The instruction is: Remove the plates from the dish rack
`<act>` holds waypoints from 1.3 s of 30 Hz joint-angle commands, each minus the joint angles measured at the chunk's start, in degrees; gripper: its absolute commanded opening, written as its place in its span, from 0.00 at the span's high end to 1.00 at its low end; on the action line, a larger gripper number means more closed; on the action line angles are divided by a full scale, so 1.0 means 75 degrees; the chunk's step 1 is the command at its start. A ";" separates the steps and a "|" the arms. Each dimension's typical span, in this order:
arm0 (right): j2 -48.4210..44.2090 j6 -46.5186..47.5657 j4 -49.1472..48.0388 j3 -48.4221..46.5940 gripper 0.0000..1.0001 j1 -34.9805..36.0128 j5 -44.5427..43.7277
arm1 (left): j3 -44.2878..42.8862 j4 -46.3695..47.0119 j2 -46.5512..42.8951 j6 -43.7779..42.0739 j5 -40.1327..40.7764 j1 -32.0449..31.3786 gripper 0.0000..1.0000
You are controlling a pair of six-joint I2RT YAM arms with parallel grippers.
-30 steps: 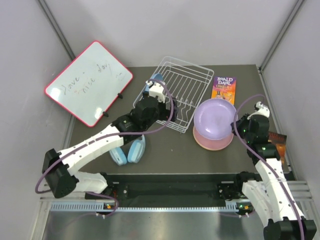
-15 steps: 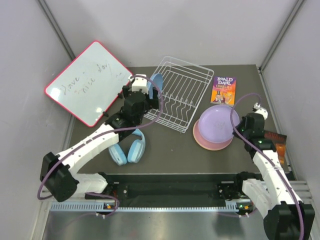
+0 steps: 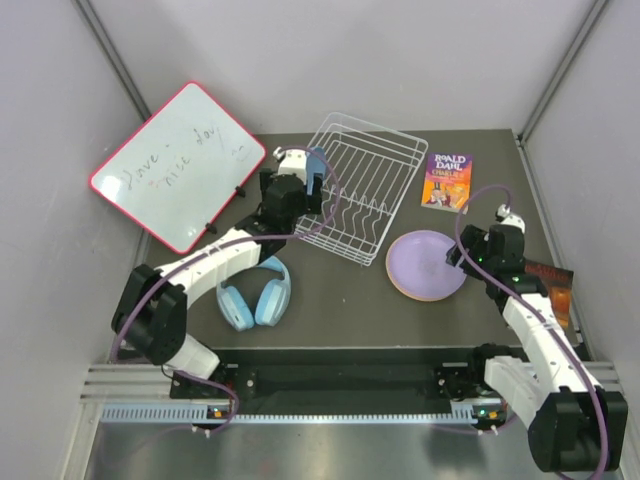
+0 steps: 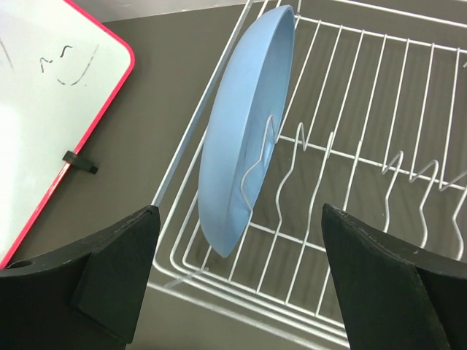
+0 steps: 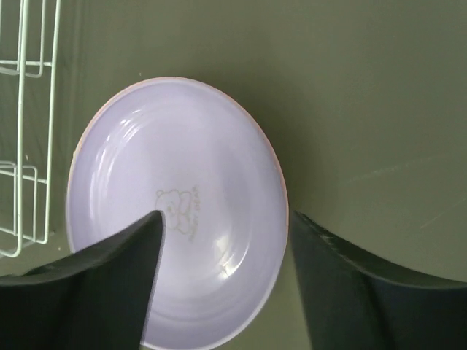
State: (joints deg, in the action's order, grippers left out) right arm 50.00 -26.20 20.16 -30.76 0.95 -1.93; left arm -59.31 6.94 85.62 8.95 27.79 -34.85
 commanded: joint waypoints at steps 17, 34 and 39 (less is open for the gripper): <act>-0.1323 0.0493 0.1202 -0.1019 0.02 -0.0068 -0.1114 | -0.1245 0.1148 0.1498 -0.0724 0.0501 0.0182 1.00; -0.1323 0.0469 0.1085 -0.0961 0.00 -0.0068 -0.0797 | -0.1198 0.5507 0.2704 -0.5164 0.4755 -0.0908 1.00; -0.1311 0.0469 0.1050 -0.0961 0.00 -0.0068 -0.0692 | -0.1092 0.6234 0.2529 -0.5728 0.4931 -0.0990 1.00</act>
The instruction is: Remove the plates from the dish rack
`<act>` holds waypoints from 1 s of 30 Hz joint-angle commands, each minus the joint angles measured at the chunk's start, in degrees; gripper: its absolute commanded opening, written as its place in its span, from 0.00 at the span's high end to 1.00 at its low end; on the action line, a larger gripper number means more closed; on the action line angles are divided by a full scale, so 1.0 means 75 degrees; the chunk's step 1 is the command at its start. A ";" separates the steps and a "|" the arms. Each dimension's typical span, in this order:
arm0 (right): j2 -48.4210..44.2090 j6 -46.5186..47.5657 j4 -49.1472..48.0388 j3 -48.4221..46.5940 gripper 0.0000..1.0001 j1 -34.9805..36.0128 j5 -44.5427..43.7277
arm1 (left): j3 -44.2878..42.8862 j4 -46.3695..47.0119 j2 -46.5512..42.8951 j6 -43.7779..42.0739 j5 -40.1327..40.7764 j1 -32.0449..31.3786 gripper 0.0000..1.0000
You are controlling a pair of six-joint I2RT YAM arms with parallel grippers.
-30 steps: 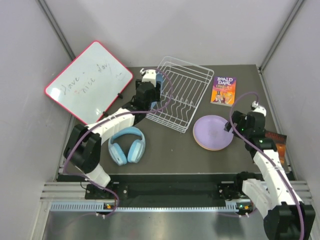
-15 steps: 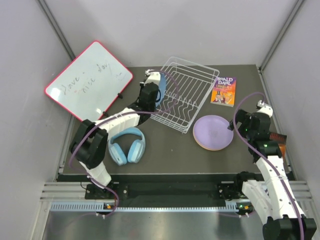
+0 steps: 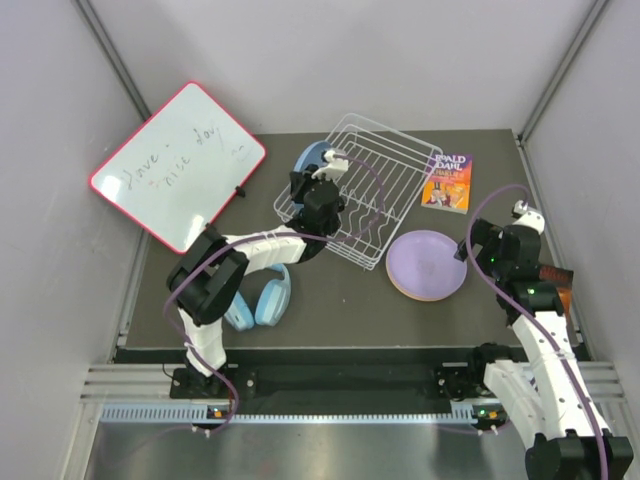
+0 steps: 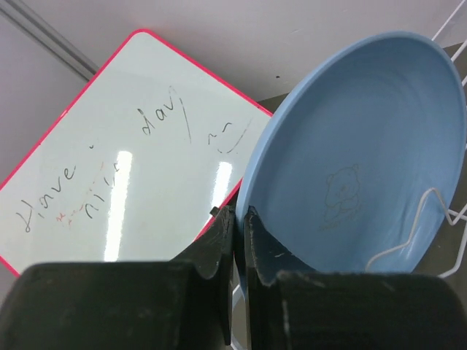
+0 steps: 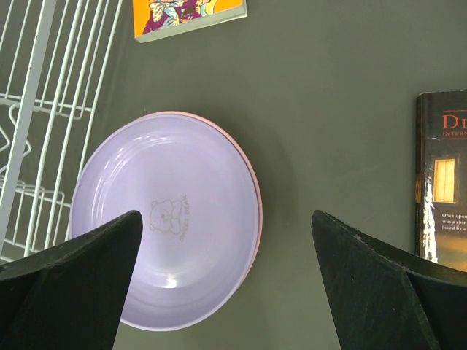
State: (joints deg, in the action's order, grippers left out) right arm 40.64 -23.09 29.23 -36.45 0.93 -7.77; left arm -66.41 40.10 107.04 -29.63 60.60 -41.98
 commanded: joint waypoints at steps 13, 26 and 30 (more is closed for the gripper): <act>-0.0204 -0.0003 -0.0089 -0.0121 0.00 -0.0065 0.0251 | -0.0321 0.1638 -0.0703 -0.0924 0.0709 -0.0192 1.00; -0.0298 -0.0097 -0.0136 -0.0016 0.00 -0.0065 0.0321 | 0.0053 0.4507 0.0352 -0.3010 0.1131 -0.0543 1.00; -0.0286 -0.0073 -0.0136 -0.0004 0.00 -0.0065 0.0286 | 0.0066 0.3611 0.0095 -0.2474 0.1120 -0.0719 1.00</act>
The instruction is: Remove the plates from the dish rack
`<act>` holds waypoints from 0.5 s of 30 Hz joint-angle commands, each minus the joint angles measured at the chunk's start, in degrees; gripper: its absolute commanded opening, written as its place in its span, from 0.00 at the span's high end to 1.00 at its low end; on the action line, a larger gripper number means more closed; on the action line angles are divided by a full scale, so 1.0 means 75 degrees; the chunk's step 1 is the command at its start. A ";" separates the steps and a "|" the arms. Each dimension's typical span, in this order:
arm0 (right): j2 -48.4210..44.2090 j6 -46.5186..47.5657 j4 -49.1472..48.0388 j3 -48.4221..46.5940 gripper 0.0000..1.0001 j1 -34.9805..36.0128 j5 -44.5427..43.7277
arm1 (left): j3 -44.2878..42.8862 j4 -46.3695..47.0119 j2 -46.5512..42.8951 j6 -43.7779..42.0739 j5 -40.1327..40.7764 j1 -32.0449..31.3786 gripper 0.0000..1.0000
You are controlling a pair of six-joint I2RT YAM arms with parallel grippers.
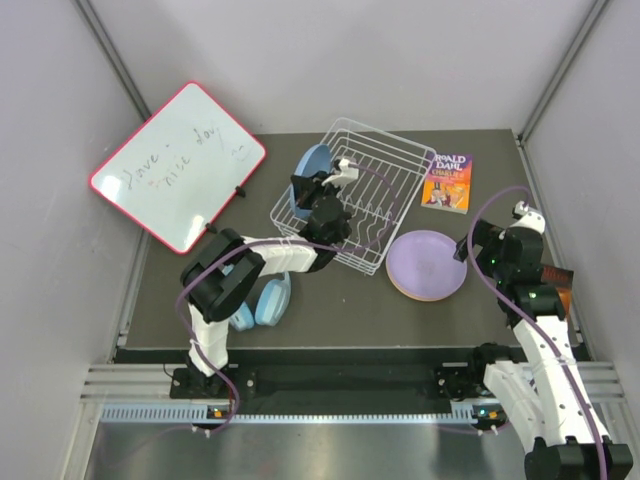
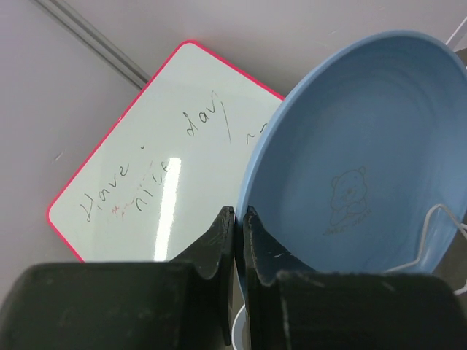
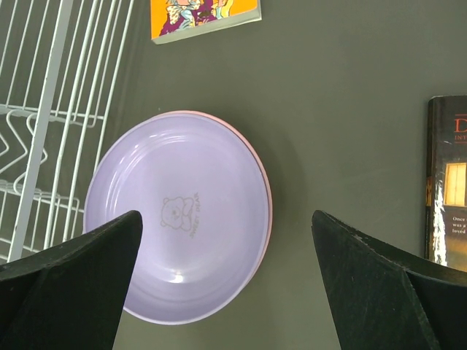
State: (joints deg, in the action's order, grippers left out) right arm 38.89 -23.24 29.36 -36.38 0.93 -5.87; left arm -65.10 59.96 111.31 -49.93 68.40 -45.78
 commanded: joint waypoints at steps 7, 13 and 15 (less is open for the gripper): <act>-0.0053 -0.0065 -0.0177 0.0034 0.00 -0.0065 0.0068 | -0.0284 -0.0812 -0.1071 0.1678 -0.0062 -0.0271 1.00; -0.0147 -0.0077 -0.0154 0.0034 0.00 -0.0065 0.0126 | -0.0577 -0.0192 -0.1177 0.0765 -0.0003 -0.0236 1.00; -0.0135 -0.0076 -0.0107 0.0011 0.00 -0.0065 0.0185 | -0.0636 0.0170 -0.1118 0.0390 0.0090 -0.0224 1.00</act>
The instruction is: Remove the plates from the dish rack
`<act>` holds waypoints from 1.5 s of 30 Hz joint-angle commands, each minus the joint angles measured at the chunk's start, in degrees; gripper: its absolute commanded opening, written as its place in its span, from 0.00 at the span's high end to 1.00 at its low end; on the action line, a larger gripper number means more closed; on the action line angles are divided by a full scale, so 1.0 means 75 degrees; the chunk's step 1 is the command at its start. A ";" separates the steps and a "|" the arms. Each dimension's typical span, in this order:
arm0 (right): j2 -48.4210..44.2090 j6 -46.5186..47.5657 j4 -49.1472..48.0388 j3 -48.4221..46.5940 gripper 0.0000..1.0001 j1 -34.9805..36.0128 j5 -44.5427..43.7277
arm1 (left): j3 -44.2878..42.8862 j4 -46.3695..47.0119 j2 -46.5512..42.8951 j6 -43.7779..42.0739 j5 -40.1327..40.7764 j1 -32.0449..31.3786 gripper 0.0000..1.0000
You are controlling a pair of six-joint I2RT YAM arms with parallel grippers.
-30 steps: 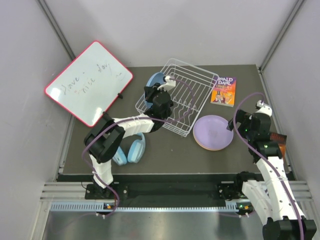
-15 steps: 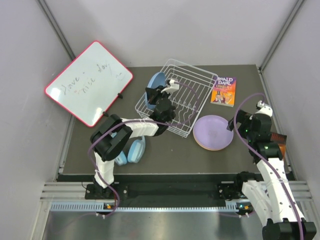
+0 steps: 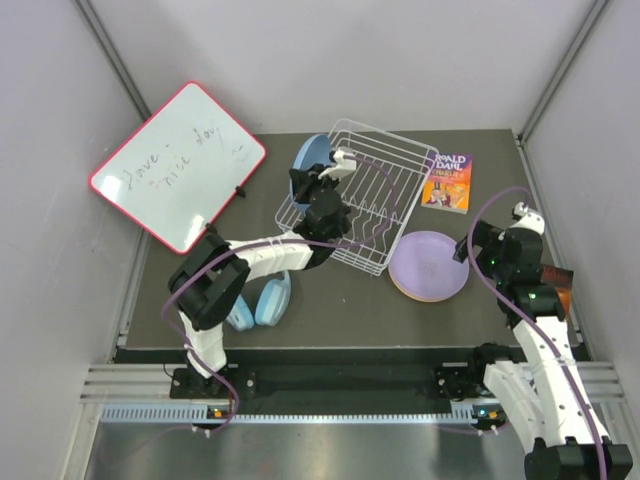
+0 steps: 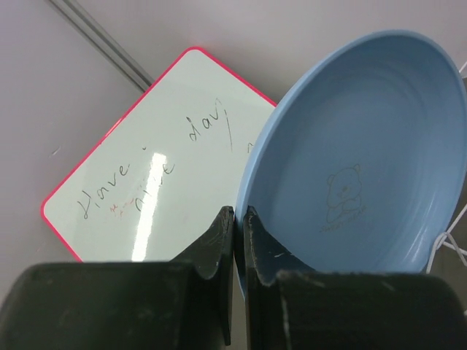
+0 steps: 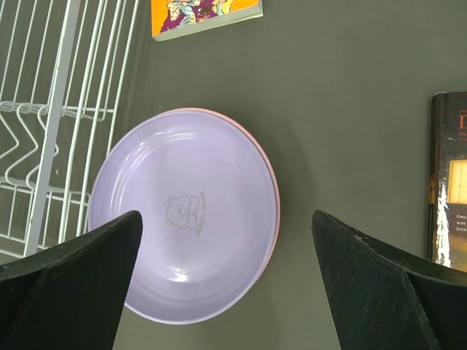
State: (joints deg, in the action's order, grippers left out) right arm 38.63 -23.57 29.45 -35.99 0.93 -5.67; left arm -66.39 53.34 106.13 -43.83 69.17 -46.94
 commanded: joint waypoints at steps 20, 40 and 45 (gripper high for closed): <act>-0.0405 -0.0313 -0.1255 -0.0159 0.01 -0.0065 0.3381 | -0.1684 -0.9480 -0.3016 0.8035 -0.4447 -0.0128 1.00; -0.0358 -0.1029 -0.2380 0.0298 0.03 -0.0042 0.4330 | -0.1437 -0.9328 -0.2842 0.9044 -0.6022 -0.1382 1.00; -0.0229 -0.1040 -0.2591 0.0532 0.16 -0.0042 0.4412 | -0.1344 -0.8941 -0.2912 0.9079 -0.6910 -0.1511 1.00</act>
State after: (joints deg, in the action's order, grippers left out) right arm 36.69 -30.85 14.52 -32.86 0.95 25.91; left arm -75.31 -19.94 85.41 22.74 23.05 -57.71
